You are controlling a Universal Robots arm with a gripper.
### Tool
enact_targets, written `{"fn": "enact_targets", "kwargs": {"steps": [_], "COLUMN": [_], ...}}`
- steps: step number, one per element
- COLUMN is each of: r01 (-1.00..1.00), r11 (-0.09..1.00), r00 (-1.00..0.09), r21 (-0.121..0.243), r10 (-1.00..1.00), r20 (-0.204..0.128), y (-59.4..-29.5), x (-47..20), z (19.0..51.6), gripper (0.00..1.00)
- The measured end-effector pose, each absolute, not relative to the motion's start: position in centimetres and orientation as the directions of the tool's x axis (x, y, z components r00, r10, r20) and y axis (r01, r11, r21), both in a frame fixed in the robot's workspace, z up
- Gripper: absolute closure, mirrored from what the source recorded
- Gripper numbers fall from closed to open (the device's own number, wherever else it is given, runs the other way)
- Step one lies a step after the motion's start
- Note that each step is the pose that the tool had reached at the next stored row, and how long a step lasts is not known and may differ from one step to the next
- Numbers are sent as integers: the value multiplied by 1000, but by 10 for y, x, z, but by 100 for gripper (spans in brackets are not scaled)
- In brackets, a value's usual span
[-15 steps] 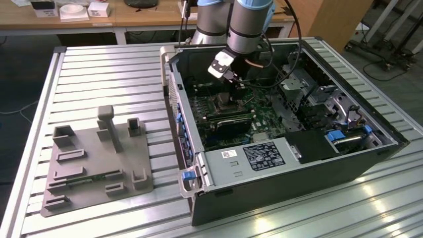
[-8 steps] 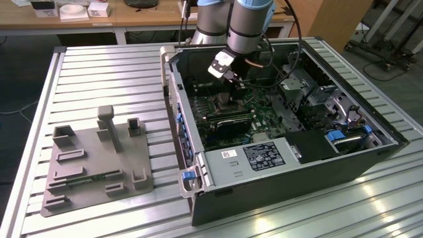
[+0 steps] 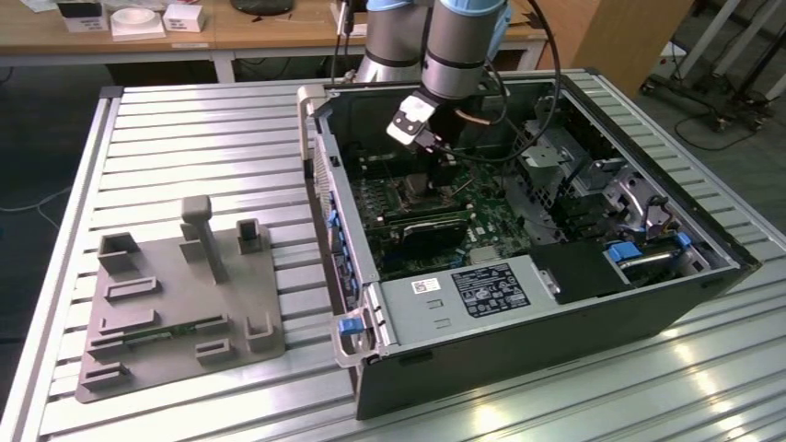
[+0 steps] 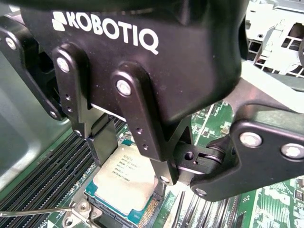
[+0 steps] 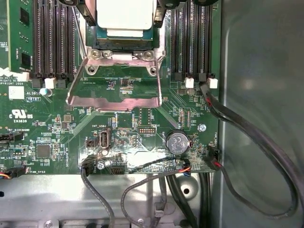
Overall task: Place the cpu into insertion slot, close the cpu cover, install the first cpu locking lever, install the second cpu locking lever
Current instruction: 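Place the cpu into insertion slot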
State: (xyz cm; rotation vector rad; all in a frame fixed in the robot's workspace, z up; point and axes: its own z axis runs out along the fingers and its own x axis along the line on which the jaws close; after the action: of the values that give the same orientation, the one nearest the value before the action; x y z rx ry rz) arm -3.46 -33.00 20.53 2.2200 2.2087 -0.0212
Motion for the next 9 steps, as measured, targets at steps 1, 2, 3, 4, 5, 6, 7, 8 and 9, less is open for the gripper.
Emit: {"fn": "enact_targets", "kwargs": {"steps": [1,2,3,4,5,6,7,8,9], "r01": [1000,1000,1000,1000,1000,1000,1000,1000,1000], "r11": [-5,-5,-5,-5,-5,-5,-5,-5,-5], "r00": [5,5,5,5,5,5,5,5,5], "r21": [-3,-3,-3,-3,-3,-3,-3,-3,-3], "r10": [1000,1000,1000,1000,1000,1000,1000,1000,1000], "r20": [-17,-17,-17,-17,-17,-17,-17,-17,-17], "y": [-330,-330,-330,-330,-330,-330,-330,-330,-330], "x": [-34,-34,-34,-34,-34,-34,-34,-34,-34], "z": [205,204,204,203,203,202,202,201,201], "gripper": [46,46,46,46,46,46,46,46,46]}}
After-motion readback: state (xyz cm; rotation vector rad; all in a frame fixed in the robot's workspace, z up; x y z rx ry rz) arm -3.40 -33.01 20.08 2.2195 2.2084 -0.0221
